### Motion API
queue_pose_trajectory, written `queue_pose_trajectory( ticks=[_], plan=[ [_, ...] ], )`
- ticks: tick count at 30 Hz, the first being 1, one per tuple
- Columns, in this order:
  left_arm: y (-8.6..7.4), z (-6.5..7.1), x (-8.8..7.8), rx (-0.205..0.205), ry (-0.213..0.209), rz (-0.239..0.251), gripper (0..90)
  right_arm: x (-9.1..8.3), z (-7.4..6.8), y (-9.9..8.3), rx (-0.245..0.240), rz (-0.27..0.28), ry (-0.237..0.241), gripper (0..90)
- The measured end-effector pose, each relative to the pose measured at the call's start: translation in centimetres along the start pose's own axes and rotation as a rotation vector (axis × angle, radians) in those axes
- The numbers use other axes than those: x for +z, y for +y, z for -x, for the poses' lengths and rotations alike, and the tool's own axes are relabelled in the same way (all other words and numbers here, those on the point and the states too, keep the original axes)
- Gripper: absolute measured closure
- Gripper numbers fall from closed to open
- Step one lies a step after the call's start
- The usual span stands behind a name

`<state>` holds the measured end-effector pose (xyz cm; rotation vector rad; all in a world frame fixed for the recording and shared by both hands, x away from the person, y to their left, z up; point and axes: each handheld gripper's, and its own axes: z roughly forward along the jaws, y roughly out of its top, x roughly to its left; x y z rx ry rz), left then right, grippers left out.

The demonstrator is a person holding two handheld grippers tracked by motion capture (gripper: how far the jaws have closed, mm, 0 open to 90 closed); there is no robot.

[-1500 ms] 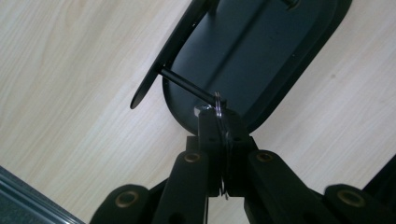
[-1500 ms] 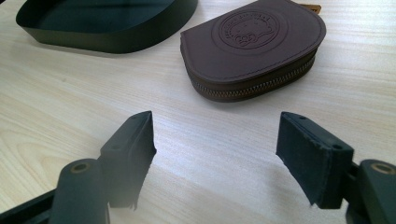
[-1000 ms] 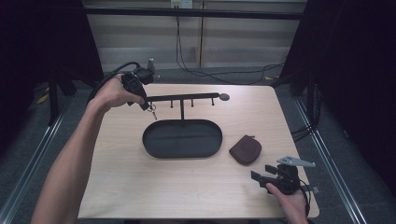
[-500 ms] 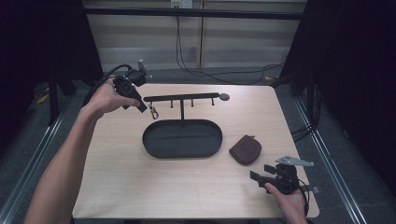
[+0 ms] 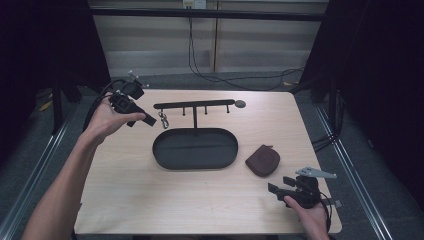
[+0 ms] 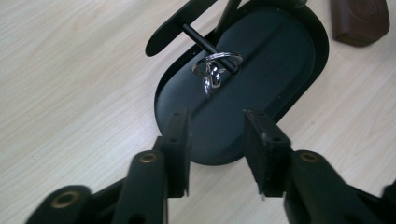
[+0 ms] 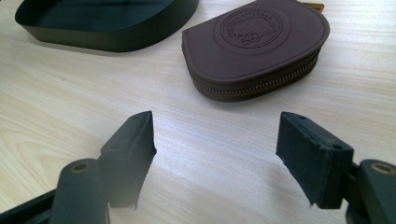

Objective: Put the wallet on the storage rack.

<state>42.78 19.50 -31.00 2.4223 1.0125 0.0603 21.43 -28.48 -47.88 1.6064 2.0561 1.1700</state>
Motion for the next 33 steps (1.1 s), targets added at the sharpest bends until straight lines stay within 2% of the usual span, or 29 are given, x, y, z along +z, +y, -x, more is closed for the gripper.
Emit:
queue_pose_trajectory(
  ticks=[6, 10, 12, 13, 15, 17, 18, 20, 22, 24, 28, 29, 32, 33],
  plan=[
    [-1.3, 0.8, -0.3, 0.004, 0.015, 0.088, 54.0, 0.0, 0.1, 0.0, 0.002, 0.000, -0.003, 27.7],
    [-2.0, 1.2, 0.1, 0.024, 0.032, 0.090, 49.0, 0.0, 0.1, 0.0, 0.002, 0.001, 0.000, 27.7],
    [-2.5, 1.4, 0.1, 0.023, 0.024, 0.110, 44.7, 0.0, 0.1, 0.1, 0.004, -0.002, 0.001, 27.7],
    [-2.8, 1.5, 0.2, 0.035, 0.029, 0.116, 42.4, 0.0, 0.1, 0.1, 0.004, 0.000, 0.001, 27.8],
    [-3.3, 1.6, 0.4, 0.025, 0.041, 0.123, 38.3, 0.1, 0.2, 0.2, 0.001, -0.003, 0.001, 27.8],
    [-4.2, 1.7, 0.5, 0.012, 0.043, 0.169, 34.5, 0.0, 0.2, 0.1, 0.008, -0.007, 0.000, 27.7],
    [-4.7, 1.8, 0.5, -0.014, 0.047, 0.205, 35.0, 0.0, 0.3, 0.1, 0.006, -0.006, 0.002, 27.7],
    [-5.4, 1.6, 0.7, -0.030, 0.032, 0.205, 32.7, 0.0, 0.3, 0.1, 0.007, -0.003, 0.003, 27.7],
    [-6.2, 1.8, 1.0, -0.041, 0.037, 0.216, 30.0, 0.0, 0.3, 0.1, 0.008, -0.005, 0.003, 27.7],
    [-6.9, 1.8, 1.2, -0.038, 0.006, 0.227, 27.8, -0.1, 0.3, 0.1, 0.006, -0.004, 0.003, 27.7],
    [-8.2, 1.9, 2.2, -0.043, -0.003, 0.223, 23.7, -0.1, 0.3, 0.0, 0.010, -0.005, 0.003, 27.7],
    [-8.5, 1.8, 2.3, -0.050, -0.013, 0.230, 20.6, -0.1, 0.3, 0.1, 0.009, -0.003, 0.004, 27.6],
    [-9.8, 2.0, 2.8, -0.072, -0.036, 0.268, 19.0, -0.1, 0.3, 0.0, 0.010, -0.006, 0.003, 27.3],
    [-10.3, 2.1, 3.1, -0.065, -0.040, 0.268, 17.6, -0.1, 0.3, 0.0, 0.008, -0.004, 0.005, 27.3]
  ],
)
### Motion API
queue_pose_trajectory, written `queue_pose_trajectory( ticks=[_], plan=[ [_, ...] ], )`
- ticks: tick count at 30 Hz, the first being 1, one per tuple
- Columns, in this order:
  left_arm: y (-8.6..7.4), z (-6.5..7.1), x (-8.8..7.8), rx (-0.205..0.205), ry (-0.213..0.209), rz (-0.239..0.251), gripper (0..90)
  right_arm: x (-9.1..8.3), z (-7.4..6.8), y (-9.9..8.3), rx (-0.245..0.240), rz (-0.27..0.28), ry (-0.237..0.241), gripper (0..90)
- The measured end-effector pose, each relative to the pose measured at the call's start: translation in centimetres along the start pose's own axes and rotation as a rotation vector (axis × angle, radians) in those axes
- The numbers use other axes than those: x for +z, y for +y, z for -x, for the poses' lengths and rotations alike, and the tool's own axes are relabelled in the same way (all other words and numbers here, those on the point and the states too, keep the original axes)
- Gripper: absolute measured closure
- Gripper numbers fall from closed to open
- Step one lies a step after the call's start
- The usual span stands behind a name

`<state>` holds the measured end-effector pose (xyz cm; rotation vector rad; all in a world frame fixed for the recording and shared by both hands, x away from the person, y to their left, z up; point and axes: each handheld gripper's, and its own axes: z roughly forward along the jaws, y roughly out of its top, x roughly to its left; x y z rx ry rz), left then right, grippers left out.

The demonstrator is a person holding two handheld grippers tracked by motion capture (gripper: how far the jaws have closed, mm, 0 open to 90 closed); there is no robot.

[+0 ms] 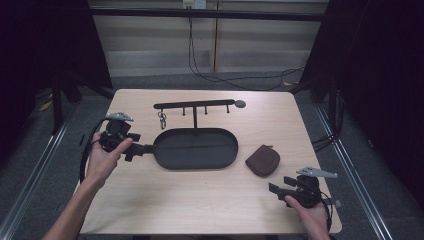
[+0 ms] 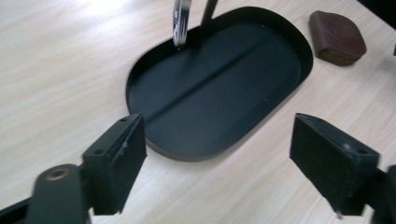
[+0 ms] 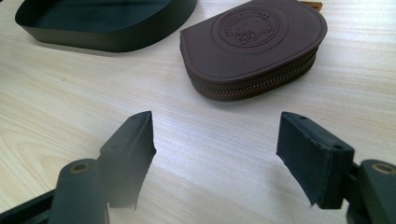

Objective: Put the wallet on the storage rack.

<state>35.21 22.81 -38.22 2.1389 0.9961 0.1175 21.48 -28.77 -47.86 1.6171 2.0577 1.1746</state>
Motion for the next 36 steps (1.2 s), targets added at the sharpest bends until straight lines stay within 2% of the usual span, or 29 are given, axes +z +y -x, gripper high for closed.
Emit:
queue_pose_trajectory(
  ticks=[2, 5, 9, 10, 11, 14, 15, 18, 19, 22, 24, 28, 31, 36],
  plan=[
    [-0.8, 0.3, 0.2, -0.002, 0.009, 0.002, 18.4, 0.0, 0.0, 0.0, 0.000, 0.001, -0.001, 27.2],
    [-2.4, 1.0, 0.8, -0.009, -0.007, 0.033, 17.7, 0.0, 0.0, 0.0, 0.004, -0.004, -0.004, 27.0],
    [-3.8, 1.8, 1.5, 0.013, 0.013, 0.032, 17.8, 0.1, 0.0, 0.0, -0.001, -0.006, 0.004, 26.8],
    [-3.8, 1.8, 1.5, 0.013, 0.013, 0.032, 17.8, 0.0, 0.0, 0.1, 0.001, -0.006, 0.005, 26.6],
    [-4.6, 2.3, 1.5, 0.018, 0.032, 0.049, 17.8, 0.1, 0.1, 0.1, 0.002, -0.007, 0.009, 26.1],
    [-5.3, 2.5, 1.5, 0.028, 0.024, 0.051, 17.8, 0.2, 0.1, 0.2, 0.009, -0.017, 0.013, 24.0],
    [-6.3, 2.8, 1.5, 0.032, 0.019, 0.046, 17.8, 0.3, 0.1, 0.2, 0.010, -0.021, 0.018, 22.9],
    [-7.1, 3.0, 1.3, 0.027, 0.008, 0.051, 17.3, 0.3, 0.1, 0.3, 0.024, -0.033, 0.033, 19.1],
    [-7.9, 3.0, 1.0, 0.017, 0.006, 0.062, 17.3, 0.2, 0.0, 0.4, 0.027, -0.040, 0.040, 17.5],
    [-8.7, 3.1, 0.8, 0.016, 0.006, 0.067, 17.2, 0.1, 0.0, 0.5, 0.026, -0.040, 0.037, 16.8],
    [-9.5, 3.2, 0.8, 0.015, 0.009, 0.076, 17.3, 0.2, 0.1, 0.8, 0.027, -0.061, 0.042, 14.2],
    [-10.1, 3.6, 1.2, 0.031, 0.000, 0.070, 17.3, 0.6, 0.5, 1.7, 0.027, -0.088, 0.041, 14.3],
    [-10.4, 3.7, 1.4, 0.043, -0.009, 0.055, 17.2, 0.8, 1.0, 2.5, 0.046, -0.100, 0.030, 16.3],
    [-11.0, 3.6, 1.3, 0.035, -0.008, 0.064, 17.2, 1.5, 1.5, 3.7, 0.070, -0.118, 0.031, 20.1]
  ],
)
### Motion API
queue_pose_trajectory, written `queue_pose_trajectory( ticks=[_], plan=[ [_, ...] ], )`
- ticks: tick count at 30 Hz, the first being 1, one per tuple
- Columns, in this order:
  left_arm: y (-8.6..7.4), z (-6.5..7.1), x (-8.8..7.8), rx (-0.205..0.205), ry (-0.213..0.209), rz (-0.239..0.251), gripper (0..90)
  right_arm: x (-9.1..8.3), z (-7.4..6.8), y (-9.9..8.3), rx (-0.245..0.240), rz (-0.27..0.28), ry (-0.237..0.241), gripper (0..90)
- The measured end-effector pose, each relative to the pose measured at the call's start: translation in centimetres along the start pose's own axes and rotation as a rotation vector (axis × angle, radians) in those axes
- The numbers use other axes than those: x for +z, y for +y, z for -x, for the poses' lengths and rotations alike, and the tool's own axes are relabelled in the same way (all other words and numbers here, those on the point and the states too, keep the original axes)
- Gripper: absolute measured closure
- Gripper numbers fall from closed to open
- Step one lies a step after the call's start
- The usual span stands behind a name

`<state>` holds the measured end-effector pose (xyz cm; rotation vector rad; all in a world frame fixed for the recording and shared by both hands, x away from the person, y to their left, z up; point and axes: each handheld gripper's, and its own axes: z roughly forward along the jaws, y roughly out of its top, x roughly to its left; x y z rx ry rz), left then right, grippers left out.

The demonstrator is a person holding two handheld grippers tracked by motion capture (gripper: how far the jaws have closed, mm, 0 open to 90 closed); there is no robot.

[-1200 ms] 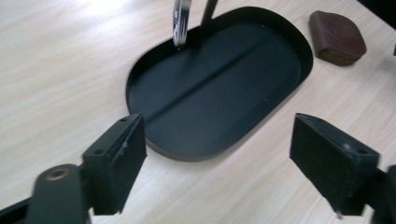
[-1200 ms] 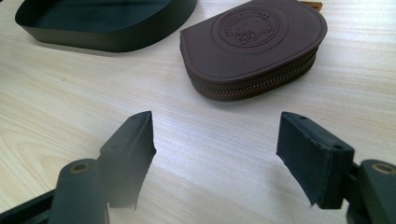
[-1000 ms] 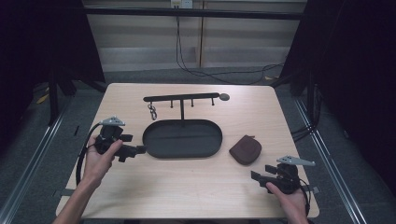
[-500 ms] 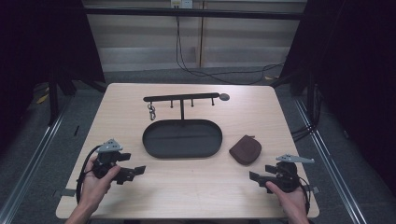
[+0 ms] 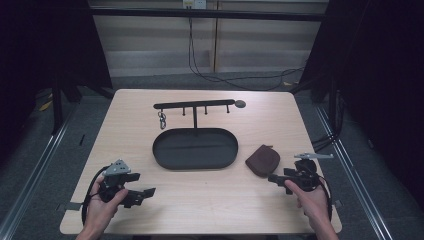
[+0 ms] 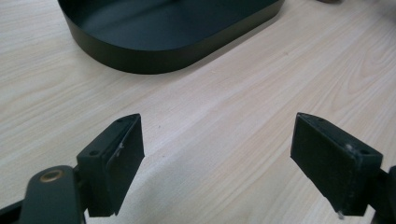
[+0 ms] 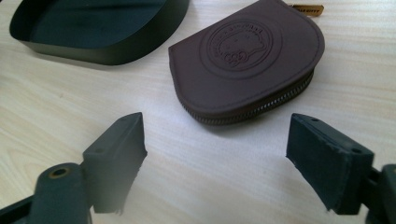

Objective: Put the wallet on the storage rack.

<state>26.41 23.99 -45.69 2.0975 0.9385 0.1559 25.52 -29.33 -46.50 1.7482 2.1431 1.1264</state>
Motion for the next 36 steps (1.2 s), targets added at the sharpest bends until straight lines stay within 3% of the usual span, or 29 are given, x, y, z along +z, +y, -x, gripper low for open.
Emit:
queue_pose_trajectory(
  ticks=[5, 7, 13, 21, 24, 30, 34, 36],
  plan=[
    [-0.6, 0.0, 0.1, 0.002, -0.014, -0.015, 17.2, 1.2, 0.2, 1.6, 0.020, -0.074, -0.033, 20.1],
    [-0.8, 0.2, 0.1, 0.012, -0.033, -0.027, 17.2, 1.4, 0.3, 2.4, 0.016, -0.110, -0.045, 15.8],
    [-1.3, 0.9, 0.0, 0.032, -0.043, -0.031, 17.1, 2.0, 0.6, 4.7, 0.015, -0.181, -0.053, 16.0],
    [-1.3, 1.5, 0.2, 0.051, -0.060, -0.044, 17.1, 2.8, 0.0, 6.9, -0.058, -0.297, -0.097, 15.8],
    [-1.4, 1.4, 0.3, 0.047, -0.061, -0.047, 17.1, 3.4, 0.2, 7.6, -0.067, -0.323, -0.123, 15.8],
    [-1.4, 1.3, 0.3, 0.039, -0.065, -0.045, 17.1, 4.6, 1.0, 8.9, -0.073, -0.379, -0.121, 15.9],
    [-1.4, 1.2, 0.4, 0.038, -0.066, -0.054, 17.1, 5.4, 1.1, 9.5, -0.112, -0.448, -0.146, 15.9],
    [-1.4, 1.2, 0.3, 0.038, -0.070, -0.048, 17.1, 5.7, 1.1, 9.8, -0.107, -0.450, -0.145, 15.5]
  ],
)
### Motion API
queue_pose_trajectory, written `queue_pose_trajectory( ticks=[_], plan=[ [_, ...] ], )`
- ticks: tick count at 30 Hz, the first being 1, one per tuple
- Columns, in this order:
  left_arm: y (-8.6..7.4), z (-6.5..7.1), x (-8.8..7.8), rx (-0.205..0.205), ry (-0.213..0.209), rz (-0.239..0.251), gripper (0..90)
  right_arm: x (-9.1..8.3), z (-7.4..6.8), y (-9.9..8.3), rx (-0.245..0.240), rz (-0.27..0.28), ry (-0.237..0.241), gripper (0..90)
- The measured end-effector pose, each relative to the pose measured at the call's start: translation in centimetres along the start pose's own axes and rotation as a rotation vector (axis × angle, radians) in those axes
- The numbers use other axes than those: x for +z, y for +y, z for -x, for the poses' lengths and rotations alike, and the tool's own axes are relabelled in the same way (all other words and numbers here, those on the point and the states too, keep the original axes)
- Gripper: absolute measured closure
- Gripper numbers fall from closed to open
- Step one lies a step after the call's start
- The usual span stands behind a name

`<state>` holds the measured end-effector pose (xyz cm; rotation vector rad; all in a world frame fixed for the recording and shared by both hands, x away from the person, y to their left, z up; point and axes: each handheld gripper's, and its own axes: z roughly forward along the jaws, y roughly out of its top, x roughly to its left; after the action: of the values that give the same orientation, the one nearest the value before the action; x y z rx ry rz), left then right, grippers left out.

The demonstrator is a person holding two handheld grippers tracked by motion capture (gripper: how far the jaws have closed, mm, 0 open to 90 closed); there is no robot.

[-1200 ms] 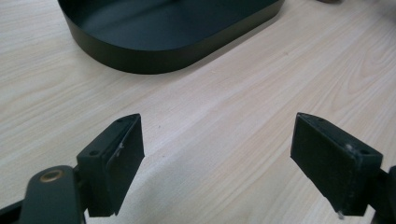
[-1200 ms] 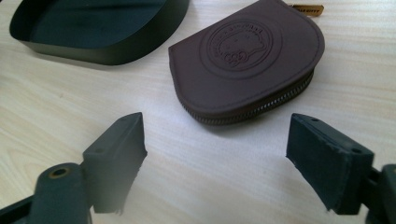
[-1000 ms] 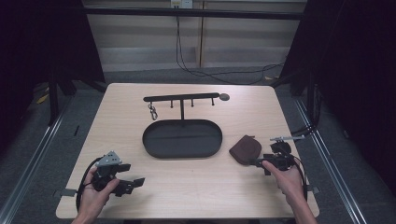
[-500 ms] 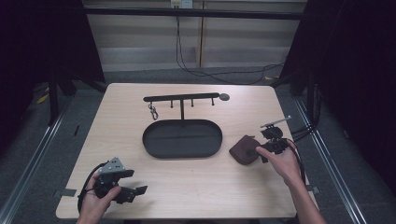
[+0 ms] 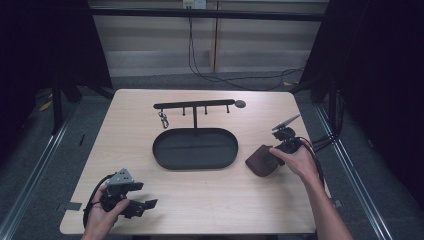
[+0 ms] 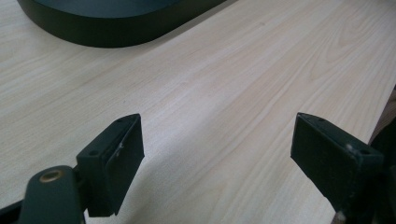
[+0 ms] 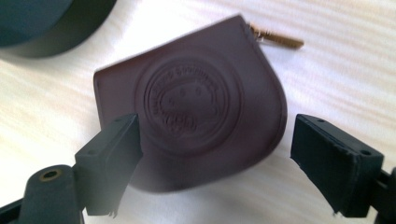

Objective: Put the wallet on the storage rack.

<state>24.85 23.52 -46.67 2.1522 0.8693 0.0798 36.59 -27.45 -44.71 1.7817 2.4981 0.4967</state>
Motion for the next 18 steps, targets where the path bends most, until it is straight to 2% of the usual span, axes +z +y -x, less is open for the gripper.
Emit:
queue_pose_trajectory(
  ticks=[3, 7, 9, 12, 15, 18],
  plan=[
    [0.0, -0.1, 0.0, 0.002, 0.000, -0.002, 17.1, 0.4, 0.0, 0.6, -0.020, -0.035, -0.016, 15.5],
    [0.0, 0.0, 0.0, 0.002, -0.001, -0.001, 17.1, 1.0, -0.3, 1.3, -0.035, -0.048, -0.012, 13.5],
    [0.0, 0.1, -0.1, 0.003, 0.003, 0.000, 17.1, 1.6, -0.4, 1.4, -0.044, -0.077, -0.025, 13.4],
    [-0.1, 0.0, -0.1, -0.001, 0.000, 0.000, 17.1, 1.9, -0.1, 1.5, -0.038, -0.084, 0.002, 13.0],
    [-0.1, -0.1, 0.0, 0.000, 0.000, -0.006, 17.1, 2.1, -0.1, 1.6, -0.044, -0.094, 0.001, 9.9],
    [0.0, -0.1, -0.1, 0.000, -0.002, -0.005, 17.1, 2.3, 0.1, 1.7, -0.043, -0.099, 0.026, 9.8]
  ],
)
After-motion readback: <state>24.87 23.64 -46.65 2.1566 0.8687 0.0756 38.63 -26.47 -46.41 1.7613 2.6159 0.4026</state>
